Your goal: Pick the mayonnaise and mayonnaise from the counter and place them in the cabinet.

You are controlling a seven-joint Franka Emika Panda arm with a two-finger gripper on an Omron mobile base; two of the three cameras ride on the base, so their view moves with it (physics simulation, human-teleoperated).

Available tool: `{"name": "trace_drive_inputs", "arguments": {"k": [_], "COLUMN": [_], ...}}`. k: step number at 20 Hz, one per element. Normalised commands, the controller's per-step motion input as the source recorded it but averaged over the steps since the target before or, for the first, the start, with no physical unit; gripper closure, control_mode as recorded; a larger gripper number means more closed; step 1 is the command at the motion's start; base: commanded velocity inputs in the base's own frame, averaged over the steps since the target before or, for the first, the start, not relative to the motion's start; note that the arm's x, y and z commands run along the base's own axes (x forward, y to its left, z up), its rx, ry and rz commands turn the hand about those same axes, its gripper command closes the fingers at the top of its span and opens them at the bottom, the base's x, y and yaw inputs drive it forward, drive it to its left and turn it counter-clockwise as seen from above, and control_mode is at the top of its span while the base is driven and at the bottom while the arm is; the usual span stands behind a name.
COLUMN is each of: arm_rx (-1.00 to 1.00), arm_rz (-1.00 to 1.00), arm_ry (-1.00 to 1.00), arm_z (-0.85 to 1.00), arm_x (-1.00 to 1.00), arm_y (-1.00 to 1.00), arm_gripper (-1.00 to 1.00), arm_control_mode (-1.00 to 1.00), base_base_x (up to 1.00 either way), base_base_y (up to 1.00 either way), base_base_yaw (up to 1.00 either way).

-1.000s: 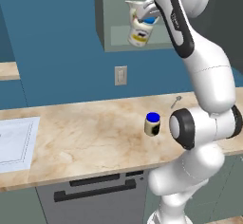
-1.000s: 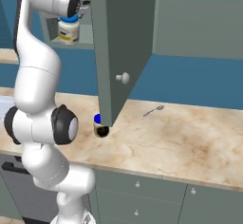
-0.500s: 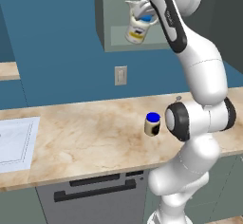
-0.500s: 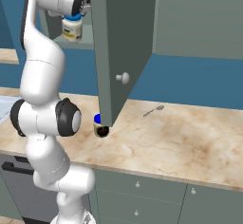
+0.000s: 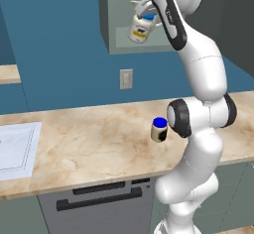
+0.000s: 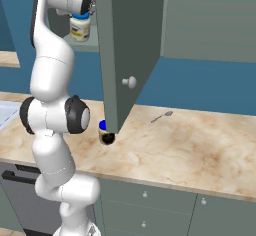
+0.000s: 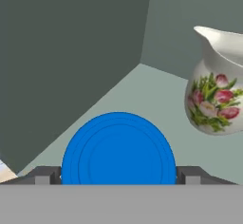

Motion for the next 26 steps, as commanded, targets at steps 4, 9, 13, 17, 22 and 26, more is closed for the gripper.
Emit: {"name": "trace_drive_inputs", "arguments": {"k": [4, 9, 13, 17, 22, 26], "arm_rx": [0.00, 0.00, 0.00, 0.00, 0.00, 0.00], "arm_rz": [0.00, 0.02, 0.10, 0.10, 0.11, 0.15], "arm_ry": [0.00, -0.01, -0.05, -0.06, -0.06, -0.08], "arm_z": [-0.08, -0.05, 0.00, 0.00, 0.00, -0.02], "arm_x": [0.43, 0.22, -0.12, -0.07, -0.02, -0.40], "arm_y": [0.10, 0.11, 0.00, 0.00, 0.00, 0.00], "arm_gripper": [1.00, -1.00, -1.00, -1.00, -1.00, -1.00], "arm_control_mode": [-1.00, -1.00, -1.00, -1.00, -1.00, -1.00], "base_base_x": [0.00, 0.00, 0.00, 0.00, 0.00, 0.00], "base_base_y": [0.00, 0.00, 0.00, 0.00, 0.00, 0.00], "base_base_yaw": [0.00, 0.00, 0.00, 0.00, 0.00, 0.00]}}
